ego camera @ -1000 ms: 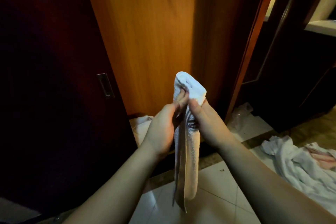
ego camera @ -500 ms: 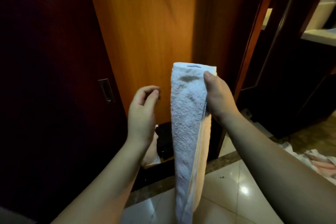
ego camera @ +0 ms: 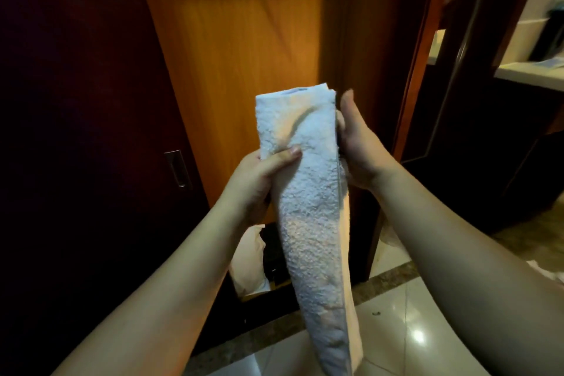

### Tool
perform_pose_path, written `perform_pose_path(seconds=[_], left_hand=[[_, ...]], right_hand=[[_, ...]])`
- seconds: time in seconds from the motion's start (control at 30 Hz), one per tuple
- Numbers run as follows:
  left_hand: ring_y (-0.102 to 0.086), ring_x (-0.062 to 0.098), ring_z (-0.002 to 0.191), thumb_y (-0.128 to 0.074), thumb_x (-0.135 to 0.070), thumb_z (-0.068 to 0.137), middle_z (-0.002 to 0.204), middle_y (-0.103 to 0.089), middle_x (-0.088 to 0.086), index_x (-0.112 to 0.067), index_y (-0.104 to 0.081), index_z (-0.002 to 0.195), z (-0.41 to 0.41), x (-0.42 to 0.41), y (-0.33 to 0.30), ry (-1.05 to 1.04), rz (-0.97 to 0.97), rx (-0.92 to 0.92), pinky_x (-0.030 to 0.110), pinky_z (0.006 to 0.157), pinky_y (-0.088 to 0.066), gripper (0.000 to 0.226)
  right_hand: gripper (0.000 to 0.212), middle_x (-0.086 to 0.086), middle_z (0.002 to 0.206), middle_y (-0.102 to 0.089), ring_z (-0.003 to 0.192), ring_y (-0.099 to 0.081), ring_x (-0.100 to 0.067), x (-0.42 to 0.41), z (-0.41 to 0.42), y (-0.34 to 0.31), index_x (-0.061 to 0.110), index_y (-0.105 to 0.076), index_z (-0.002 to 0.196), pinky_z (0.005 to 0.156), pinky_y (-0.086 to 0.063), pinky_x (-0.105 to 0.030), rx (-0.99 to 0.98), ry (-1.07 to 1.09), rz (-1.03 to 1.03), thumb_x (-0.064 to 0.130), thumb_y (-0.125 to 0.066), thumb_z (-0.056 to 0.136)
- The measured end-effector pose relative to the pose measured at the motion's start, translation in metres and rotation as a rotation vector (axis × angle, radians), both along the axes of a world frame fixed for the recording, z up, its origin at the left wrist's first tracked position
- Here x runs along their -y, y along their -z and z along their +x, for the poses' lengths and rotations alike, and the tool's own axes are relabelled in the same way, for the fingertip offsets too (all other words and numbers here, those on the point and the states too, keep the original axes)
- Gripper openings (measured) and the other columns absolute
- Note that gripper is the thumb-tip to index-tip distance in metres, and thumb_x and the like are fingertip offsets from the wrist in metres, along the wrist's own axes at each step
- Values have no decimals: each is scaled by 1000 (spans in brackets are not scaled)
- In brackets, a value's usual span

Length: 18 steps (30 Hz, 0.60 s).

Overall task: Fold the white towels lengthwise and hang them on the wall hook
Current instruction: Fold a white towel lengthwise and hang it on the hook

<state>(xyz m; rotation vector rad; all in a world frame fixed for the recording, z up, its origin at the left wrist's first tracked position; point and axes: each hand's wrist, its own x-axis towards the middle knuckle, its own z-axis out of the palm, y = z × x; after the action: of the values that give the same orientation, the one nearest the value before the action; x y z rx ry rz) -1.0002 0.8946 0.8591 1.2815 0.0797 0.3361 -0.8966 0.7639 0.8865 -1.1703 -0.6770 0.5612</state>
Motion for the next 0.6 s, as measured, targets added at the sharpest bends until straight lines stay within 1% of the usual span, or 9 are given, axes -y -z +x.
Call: perform_pose_path(seconds=[0.1,0.13,0.17,0.23,0.3,0.33,0.4,0.5,0.6], left_hand=[[-69,37,105,-77,-18,77,112,-72,21,-2,-66,118,0,-4,-7,-41,-79,-31,51,95,-54,45],[-69,38,106,-76,-18,79,113,-72,20,-2,-64,119,-1,-7,-10,-61,-93,-44,53,96,-53,45],[-69,37,107,-74,-17,81,114,-72,19,-3,-63,121,-1,-9,-13,-78,-94,-48,53,97,-52,43],[-71,32,106,-70,-17,87,114,-73,15,-6,-63,123,-1,-13,-19,-112,-51,-52,51,96,-53,38],[-72,28,104,-68,-17,91,111,-75,11,-8,-63,123,0,-15,-24,-150,-22,-56,50,96,-54,34],[-72,28,103,-68,-18,92,111,-75,11,-8,-63,123,0,-15,-26,-163,-15,-55,49,95,-54,33],[-72,27,102,-67,-18,93,110,-75,10,-9,-63,125,1,-13,-29,-194,1,-51,47,92,-56,33],[-74,22,97,-66,-18,93,106,-76,6,-12,-64,121,2,-12,-34,-230,29,-37,39,78,-58,29],[-74,22,97,-66,-18,93,107,-76,6,-12,-65,121,3,-11,-37,-252,44,-23,38,77,-58,29]], right_hand=[[88,-8,138,-61,127,-58,-24,8,5,50,24,-44,146,113,-39,-50,-178,-49,-31,79,-39,76],[83,-3,135,-63,125,-60,-19,10,1,67,26,-44,145,112,-41,-45,-201,-42,-49,76,-37,80],[70,3,126,-69,117,-64,-11,11,-3,83,27,-51,138,106,-46,-36,-197,-11,-61,71,-33,86],[46,13,97,-74,89,-68,3,12,-17,105,26,-59,119,79,-51,-17,-197,85,-45,59,-38,94],[33,10,82,-65,69,-62,5,14,-28,119,25,-56,113,64,-47,-13,-86,290,-51,51,-53,93],[29,8,84,-62,70,-61,5,16,-33,125,26,-53,113,64,-47,-15,-3,371,-64,45,-56,91],[26,4,96,-64,85,-65,0,14,-44,132,35,-49,114,72,-51,-18,115,437,-108,39,-63,92],[33,6,114,-61,103,-62,-11,8,-57,133,52,-47,108,86,-52,-28,317,455,-272,48,-70,85],[29,12,121,-55,112,-54,-5,1,-59,127,50,-48,103,95,-43,-22,402,445,-312,47,-70,86]])
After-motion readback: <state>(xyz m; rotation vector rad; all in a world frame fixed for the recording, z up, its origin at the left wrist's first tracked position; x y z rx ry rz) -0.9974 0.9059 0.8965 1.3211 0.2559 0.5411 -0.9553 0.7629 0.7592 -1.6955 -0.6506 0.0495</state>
